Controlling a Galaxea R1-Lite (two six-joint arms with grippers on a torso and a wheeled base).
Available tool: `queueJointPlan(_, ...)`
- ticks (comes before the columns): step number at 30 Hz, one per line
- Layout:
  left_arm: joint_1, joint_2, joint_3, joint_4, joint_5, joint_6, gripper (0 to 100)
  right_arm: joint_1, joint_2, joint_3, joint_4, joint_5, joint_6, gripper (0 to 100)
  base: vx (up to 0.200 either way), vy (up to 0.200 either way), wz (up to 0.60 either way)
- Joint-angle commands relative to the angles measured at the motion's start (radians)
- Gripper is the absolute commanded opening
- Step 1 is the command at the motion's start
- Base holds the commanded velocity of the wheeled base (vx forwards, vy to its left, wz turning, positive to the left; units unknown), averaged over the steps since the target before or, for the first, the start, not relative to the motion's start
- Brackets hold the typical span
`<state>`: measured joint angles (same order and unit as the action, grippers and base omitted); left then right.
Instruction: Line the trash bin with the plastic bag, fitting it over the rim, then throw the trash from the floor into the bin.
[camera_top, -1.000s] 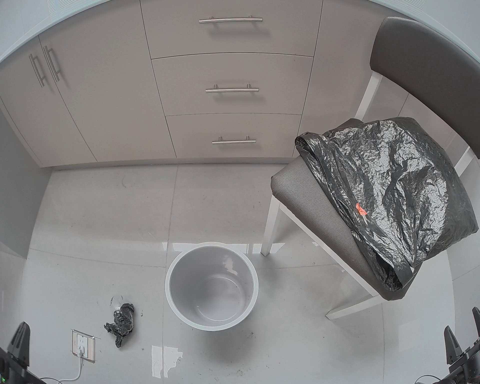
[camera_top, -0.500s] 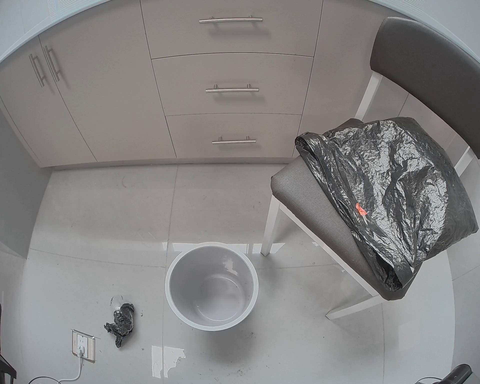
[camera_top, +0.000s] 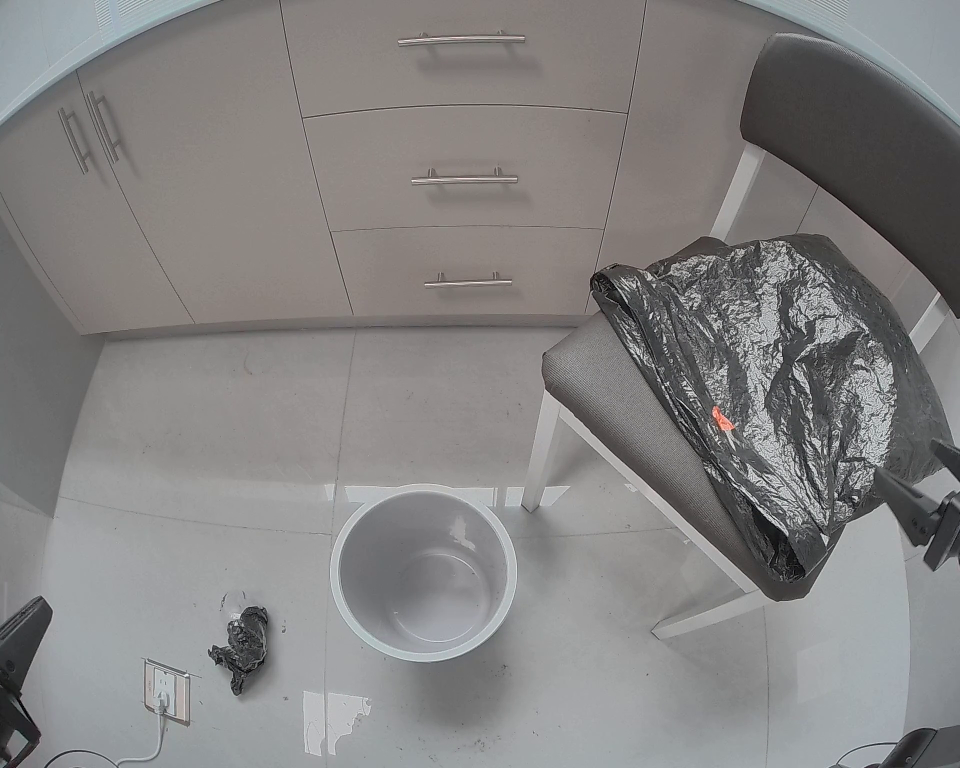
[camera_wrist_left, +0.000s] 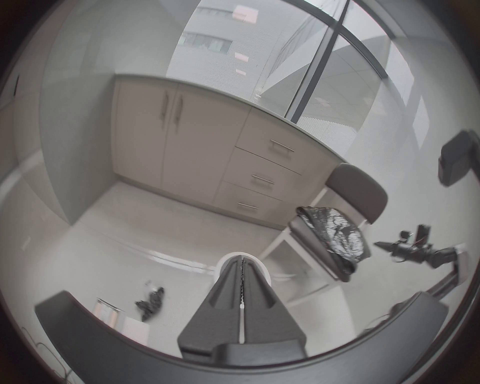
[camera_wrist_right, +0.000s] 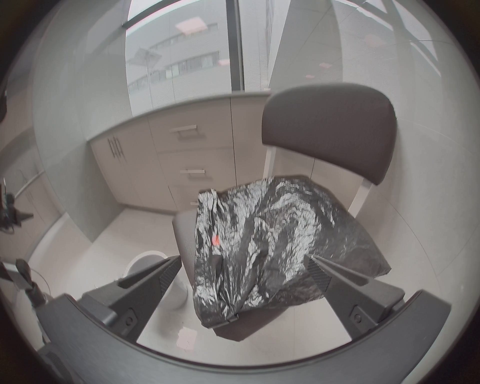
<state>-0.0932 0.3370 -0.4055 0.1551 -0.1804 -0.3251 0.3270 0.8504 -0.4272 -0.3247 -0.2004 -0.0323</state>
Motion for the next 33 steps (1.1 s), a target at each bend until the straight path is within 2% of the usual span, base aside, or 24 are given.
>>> queueJointPlan(1,-0.013,0.111,-0.050,0.000,-0.113,-0.077,0,0.107,0.087,0.065,-0.016,-0.076,-0.035,100,0.000,0.000,0.00)
queueJointPlan(2,-0.013,0.112,-0.052,0.000,-0.117,-0.078,0,0.109,0.087,0.065,-0.016,-0.079,-0.035,100,0.000,0.000,0.00)
queueJointPlan(4,-0.013,0.128,-0.062,0.000,-0.182,-0.100,0,0.141,0.093,0.076,-0.016,-0.114,-0.054,100,0.000,0.000,0.00)
queueJointPlan(11,-0.008,0.186,-0.070,-0.026,-0.182,-0.114,0,0.202,0.187,0.079,-0.059,-0.237,-0.092,100,0.000,0.000,0.00)
queueJointPlan(14,-0.008,0.185,-0.070,-0.035,-0.180,-0.109,0,0.276,0.231,0.082,-0.074,-0.332,-0.106,100,0.000,0.000,0.00)
queueJointPlan(19,-0.008,0.197,-0.070,-0.035,-0.180,-0.109,0,0.379,0.274,0.081,-0.074,-0.387,-0.107,100,0.000,0.000,0.00)
queueJointPlan(22,-0.008,0.204,-0.070,-0.035,-0.180,-0.109,0,0.382,0.317,0.081,-0.076,-0.429,-0.107,100,0.000,0.000,0.00)
queueJointPlan(28,-0.008,0.206,-0.068,-0.035,-0.180,-0.107,0,0.383,0.343,0.076,-0.080,-0.447,-0.110,100,0.000,0.000,0.00)
queueJointPlan(33,-0.008,0.209,-0.067,-0.035,-0.182,-0.107,0,0.385,0.381,0.071,-0.083,-0.513,-0.116,100,0.000,0.000,0.00)
